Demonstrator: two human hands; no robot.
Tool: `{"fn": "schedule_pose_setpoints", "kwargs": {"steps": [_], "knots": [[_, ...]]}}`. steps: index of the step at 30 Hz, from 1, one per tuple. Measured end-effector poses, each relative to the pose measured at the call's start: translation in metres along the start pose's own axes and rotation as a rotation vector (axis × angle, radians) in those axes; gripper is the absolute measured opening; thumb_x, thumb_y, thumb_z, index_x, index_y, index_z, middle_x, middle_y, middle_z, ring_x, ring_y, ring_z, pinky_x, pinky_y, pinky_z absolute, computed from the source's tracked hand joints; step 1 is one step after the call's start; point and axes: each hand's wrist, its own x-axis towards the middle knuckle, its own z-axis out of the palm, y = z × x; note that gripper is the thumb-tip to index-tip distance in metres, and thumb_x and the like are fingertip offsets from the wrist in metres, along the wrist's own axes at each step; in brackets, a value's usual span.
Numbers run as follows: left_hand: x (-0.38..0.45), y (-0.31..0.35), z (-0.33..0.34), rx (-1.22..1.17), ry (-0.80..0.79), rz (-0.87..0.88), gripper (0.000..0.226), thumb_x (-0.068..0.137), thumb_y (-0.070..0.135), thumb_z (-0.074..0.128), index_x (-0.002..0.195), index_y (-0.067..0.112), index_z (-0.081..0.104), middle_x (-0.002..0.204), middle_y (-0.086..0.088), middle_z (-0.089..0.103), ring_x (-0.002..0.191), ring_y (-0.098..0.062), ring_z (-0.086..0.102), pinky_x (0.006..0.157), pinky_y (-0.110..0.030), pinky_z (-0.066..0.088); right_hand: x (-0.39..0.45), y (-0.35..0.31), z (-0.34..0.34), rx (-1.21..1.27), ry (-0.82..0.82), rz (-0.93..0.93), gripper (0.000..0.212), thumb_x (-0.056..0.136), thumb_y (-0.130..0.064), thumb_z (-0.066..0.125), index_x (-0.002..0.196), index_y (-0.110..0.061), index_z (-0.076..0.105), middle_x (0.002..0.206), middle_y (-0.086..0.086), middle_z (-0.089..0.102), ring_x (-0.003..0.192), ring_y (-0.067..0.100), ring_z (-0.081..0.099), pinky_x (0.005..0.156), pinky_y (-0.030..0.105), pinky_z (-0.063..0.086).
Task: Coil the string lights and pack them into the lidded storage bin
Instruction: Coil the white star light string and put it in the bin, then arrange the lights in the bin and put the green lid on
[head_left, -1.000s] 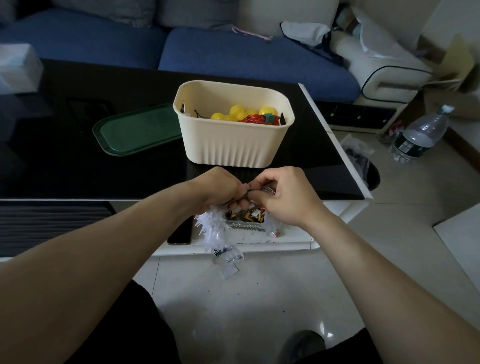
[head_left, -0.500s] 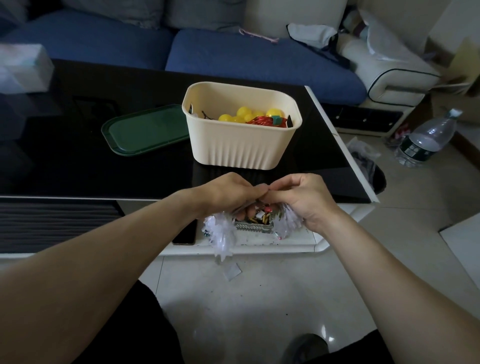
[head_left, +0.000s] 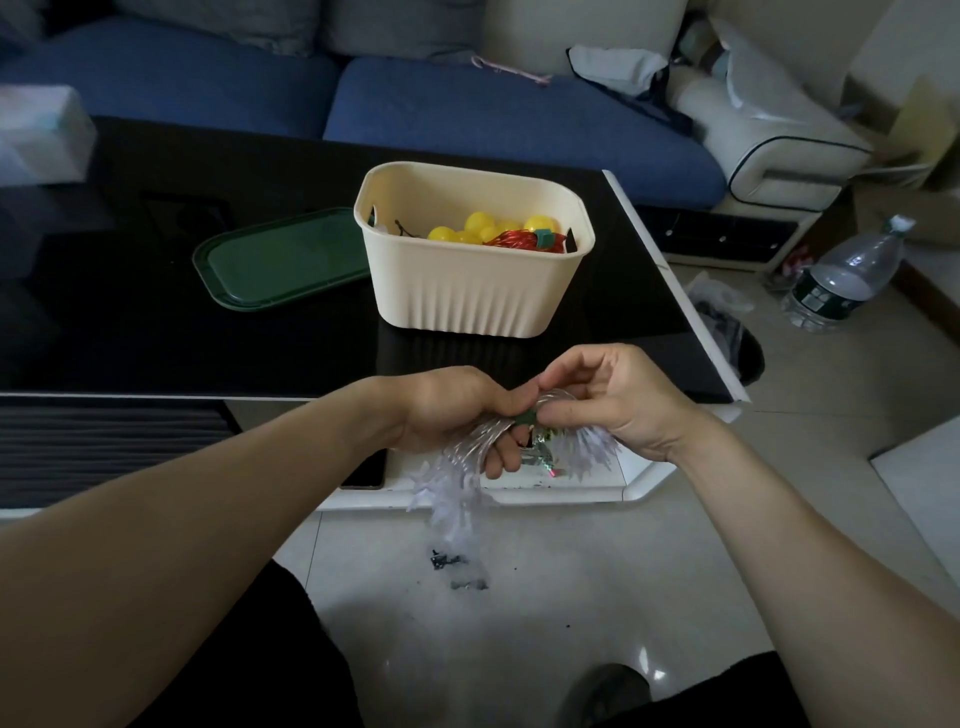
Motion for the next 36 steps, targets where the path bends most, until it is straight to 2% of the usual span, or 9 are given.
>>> {"fn": "schedule_pose_setpoints", "kwargs": {"steps": [8,11,16,19,23,26,29,32,36], "knots": [[0.003,-0.005,-0.003,-0.111,-0.004,0.004,0.034,0.105,0.026,0.038,0.104,0.001,0.061,0.083,-0.010,0.069,0.054,-0.012,0.057,0.056,-0.022,0.049,0.000,0.002,0.000,-0.182,0.152,-0.091,0.033,0.062,-0.001,0.090,0.087,-0.011,0.072,0.088,0.006,0.076,0.087,0.023,0.076,0.083,0.041,0.061],[0.007,-0.005,0.001,-0.067,0.062,0.039,0.030,0.105,0.017,0.035,0.096,0.002,0.059,0.074,-0.009,0.065,0.055,-0.015,0.056,0.059,-0.027,0.046,-0.003,0.003,-0.001,-0.287,0.223,-0.120,0.035,0.058,-0.024,0.093,0.087,-0.017,0.073,0.090,0.003,0.076,0.089,0.018,0.074,0.085,0.039,0.061],[0.008,0.011,0.010,-0.219,0.259,0.176,0.027,0.100,0.006,0.029,0.088,0.004,0.054,0.061,-0.010,0.055,0.049,-0.018,0.051,0.050,-0.025,0.047,-0.001,-0.005,0.000,-0.232,0.589,-0.234,0.036,0.087,-0.054,0.069,0.103,-0.022,0.067,0.105,-0.006,0.066,0.101,0.001,0.064,0.093,0.021,0.051],[0.006,0.024,0.021,-0.331,0.326,0.284,0.031,0.104,0.010,0.028,0.089,0.005,0.053,0.059,-0.009,0.055,0.048,-0.019,0.052,0.049,-0.025,0.048,0.002,-0.008,0.005,0.133,0.825,-0.109,0.053,0.093,-0.063,0.043,0.114,-0.017,0.060,0.105,-0.003,0.063,0.100,0.010,0.062,0.091,0.028,0.050],[0.001,0.043,0.035,-0.437,0.325,0.430,0.035,0.108,0.019,0.026,0.094,0.005,0.055,0.068,-0.008,0.062,0.057,-0.019,0.061,0.056,-0.028,0.054,0.001,0.002,0.009,0.372,0.419,0.094,0.084,0.095,-0.075,0.015,0.098,-0.012,0.070,0.100,0.009,0.071,0.100,0.027,0.065,0.097,0.047,0.044],[-0.008,0.062,0.038,-0.380,0.393,0.565,0.036,0.108,0.023,0.028,0.099,0.005,0.058,0.078,-0.008,0.068,0.072,-0.021,0.067,0.077,-0.038,0.057,-0.004,0.016,0.008,0.347,0.036,0.210,0.111,0.085,-0.085,0.001,0.122,-0.004,0.067,0.122,0.024,0.068,0.123,0.041,0.058,0.106,0.050,0.039],[-0.019,0.084,0.031,-0.204,0.549,0.660,0.035,0.107,0.021,0.031,0.101,0.004,0.061,0.086,-0.010,0.071,0.083,-0.024,0.069,0.083,-0.038,0.055,-0.005,0.020,0.006,0.268,-0.030,0.255,0.112,0.083,-0.085,-0.003,0.111,-0.006,0.070,0.108,0.023,0.070,0.113,0.039,0.063,0.105,0.050,0.036],[-0.028,0.103,0.019,-0.050,0.675,0.701,0.031,0.106,0.019,0.036,0.101,0.004,0.062,0.085,-0.011,0.071,0.076,-0.021,0.070,0.077,-0.033,0.058,-0.002,0.013,0.006,0.287,0.037,0.224,0.084,0.088,-0.081,0.028,0.095,-0.008,0.068,0.091,0.011,0.070,0.102,0.030,0.064,0.102,0.049,0.037],[-0.037,0.120,0.001,0.127,0.813,0.688,0.026,0.105,0.022,0.043,0.097,0.012,0.065,0.081,-0.007,0.068,0.064,-0.014,0.064,0.068,-0.029,0.056,0.000,0.001,0.014,0.169,0.028,0.086,0.035,0.074,-0.025,0.077,0.106,-0.012,0.068,0.093,0.002,0.064,0.092,0.018,0.061,0.090,0.037,0.048]]}}
